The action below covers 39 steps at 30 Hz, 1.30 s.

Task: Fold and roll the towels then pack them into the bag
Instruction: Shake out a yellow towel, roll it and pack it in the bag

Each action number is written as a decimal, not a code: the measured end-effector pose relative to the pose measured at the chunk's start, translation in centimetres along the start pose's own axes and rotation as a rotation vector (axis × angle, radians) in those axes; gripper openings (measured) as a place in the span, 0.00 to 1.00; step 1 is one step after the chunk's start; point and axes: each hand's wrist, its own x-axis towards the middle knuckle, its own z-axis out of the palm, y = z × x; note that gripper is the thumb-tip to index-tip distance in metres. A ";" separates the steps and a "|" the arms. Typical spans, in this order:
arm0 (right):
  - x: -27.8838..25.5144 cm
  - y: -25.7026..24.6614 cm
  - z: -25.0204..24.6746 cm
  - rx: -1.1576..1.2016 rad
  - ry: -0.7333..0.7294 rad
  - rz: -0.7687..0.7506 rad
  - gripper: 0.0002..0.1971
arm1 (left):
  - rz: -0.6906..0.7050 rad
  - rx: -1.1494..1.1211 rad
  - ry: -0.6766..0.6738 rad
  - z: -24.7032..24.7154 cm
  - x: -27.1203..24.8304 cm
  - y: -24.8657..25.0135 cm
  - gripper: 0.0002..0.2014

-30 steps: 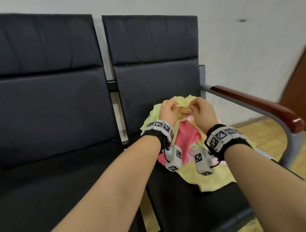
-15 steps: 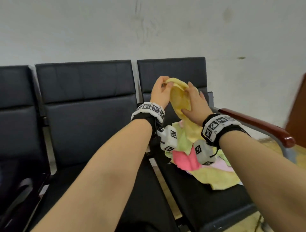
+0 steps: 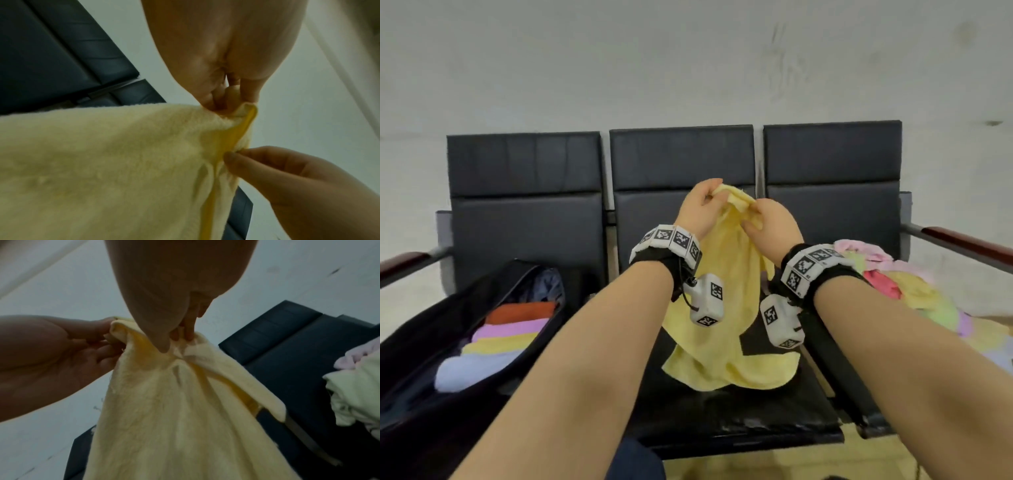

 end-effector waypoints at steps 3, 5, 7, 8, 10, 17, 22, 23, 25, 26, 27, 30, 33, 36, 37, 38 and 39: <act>-1.6 -2.2 3.3 -0.029 -0.069 0.044 0.14 | -0.064 0.054 -0.037 -2.2 -2.3 -3.7 0.18; -2.8 -2.7 4.9 0.006 -0.099 0.079 0.14 | -0.088 0.064 -0.086 -3.0 -3.5 -5.6 0.18; -4.1 -2.5 7.0 0.079 -0.112 0.142 0.12 | -0.126 0.060 -0.127 -3.8 -4.8 -8.0 0.17; -4.9 -2.1 8.0 0.116 -0.110 0.175 0.10 | -0.152 0.039 -0.141 -3.9 -5.4 -9.3 0.14; -6.6 -1.0 10.1 0.187 -0.103 0.238 0.07 | -0.231 0.006 -0.131 -3.8 -6.5 -12.0 0.12; -11.0 3.1 15.5 0.307 -0.064 0.442 0.04 | -0.617 -0.254 -0.141 -1.1 -10.0 -19.3 0.25; -11.1 4.8 16.8 0.348 -0.032 0.539 0.07 | -0.679 -0.295 -0.057 -1.9 -8.4 -19.0 0.27; -10.7 5.0 16.5 0.347 -0.030 0.541 0.08 | -0.645 -0.296 -0.076 -2.1 -8.3 -18.8 0.27; -10.0 5.2 15.7 0.350 -0.016 0.531 0.10 | -0.595 -0.335 -0.146 -2.5 -8.8 -18.7 0.20; -9.8 5.4 15.3 0.354 0.003 0.523 0.11 | -0.584 -0.340 -0.184 -2.6 -9.2 -18.8 0.16; -9.7 5.6 15.1 0.361 0.021 0.519 0.11 | -0.570 -0.321 -0.217 -2.7 -9.4 -19.0 0.16; -10.2 6.0 14.9 0.404 0.012 0.536 0.07 | -0.470 -0.165 -0.215 -2.9 -9.8 -20.2 0.17; -10.7 6.6 14.9 0.379 -0.066 0.494 0.04 | -0.326 0.077 -0.158 -3.2 -9.9 -20.9 0.07; -11.3 7.3 14.9 0.261 -0.183 0.401 0.05 | -0.325 0.137 0.031 -3.8 -9.6 -21.6 0.03; -11.7 7.5 15.0 0.224 -0.230 0.385 0.07 | -0.323 0.136 0.084 -3.9 -9.5 -21.8 0.03; -11.9 7.7 15.1 0.208 -0.264 0.380 0.08 | -0.328 0.139 0.120 -4.0 -9.4 -22.0 0.05; -12.2 7.7 15.0 0.209 -0.277 0.379 0.08 | -0.332 0.137 0.152 -4.0 -9.4 -22.3 0.05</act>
